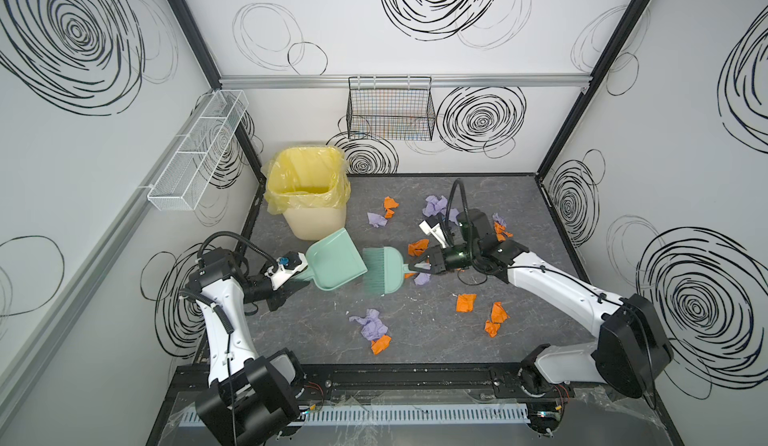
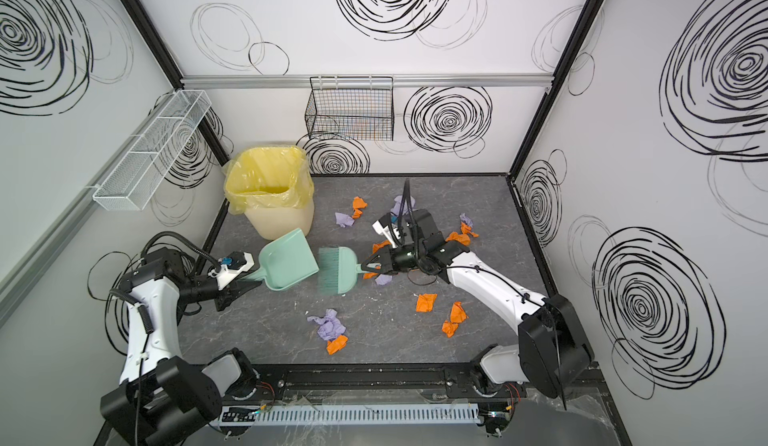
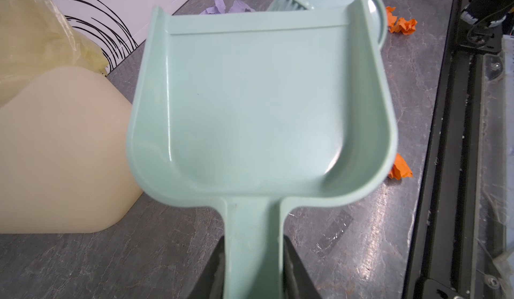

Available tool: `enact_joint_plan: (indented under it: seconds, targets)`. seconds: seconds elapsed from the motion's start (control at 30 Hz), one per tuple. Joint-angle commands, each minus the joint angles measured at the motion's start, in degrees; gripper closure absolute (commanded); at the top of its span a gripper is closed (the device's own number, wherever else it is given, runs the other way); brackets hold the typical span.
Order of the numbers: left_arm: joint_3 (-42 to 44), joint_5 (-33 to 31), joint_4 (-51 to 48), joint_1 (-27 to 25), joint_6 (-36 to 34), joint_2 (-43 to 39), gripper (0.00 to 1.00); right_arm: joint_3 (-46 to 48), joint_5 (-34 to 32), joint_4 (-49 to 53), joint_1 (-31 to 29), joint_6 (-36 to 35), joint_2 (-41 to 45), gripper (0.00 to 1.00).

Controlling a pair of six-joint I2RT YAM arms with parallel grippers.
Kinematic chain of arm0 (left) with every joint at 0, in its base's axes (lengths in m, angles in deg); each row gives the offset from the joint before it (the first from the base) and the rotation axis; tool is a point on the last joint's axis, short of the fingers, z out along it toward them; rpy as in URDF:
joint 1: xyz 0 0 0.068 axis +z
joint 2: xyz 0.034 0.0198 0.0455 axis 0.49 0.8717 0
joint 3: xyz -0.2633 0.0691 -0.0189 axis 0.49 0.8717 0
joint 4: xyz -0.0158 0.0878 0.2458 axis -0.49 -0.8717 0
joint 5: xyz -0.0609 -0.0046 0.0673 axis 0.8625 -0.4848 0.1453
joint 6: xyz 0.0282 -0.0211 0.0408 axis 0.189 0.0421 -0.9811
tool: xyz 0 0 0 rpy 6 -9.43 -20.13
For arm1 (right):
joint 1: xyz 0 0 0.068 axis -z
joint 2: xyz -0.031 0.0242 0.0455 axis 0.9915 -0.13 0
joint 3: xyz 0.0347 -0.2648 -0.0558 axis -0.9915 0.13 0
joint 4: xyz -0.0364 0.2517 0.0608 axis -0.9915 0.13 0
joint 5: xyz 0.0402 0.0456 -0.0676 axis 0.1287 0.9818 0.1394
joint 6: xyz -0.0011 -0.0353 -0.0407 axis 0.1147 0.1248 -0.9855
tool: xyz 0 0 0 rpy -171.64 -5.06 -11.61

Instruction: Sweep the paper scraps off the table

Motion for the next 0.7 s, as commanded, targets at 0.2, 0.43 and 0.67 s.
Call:
enact_joint_plan:
  seconds: [0.2,0.43,0.67]
  targets:
    - [-0.3,2.9,-4.9,0.8,-3.1,-1.5,1.0,-1.7,2.7,-3.5,-10.7,3.2,-9.5,1.0]
    - [0.0,2.0,-5.0,1.5,-3.5,-2.7,1.0,-4.8,3.2,0.3,-12.0,-1.2,-17.3,1.0]
    - [0.7,1.9,-4.8,1.8,-4.3,-1.9,1.0,-8.4,-1.6,12.3,-10.3,-10.1,-22.2,1.0]
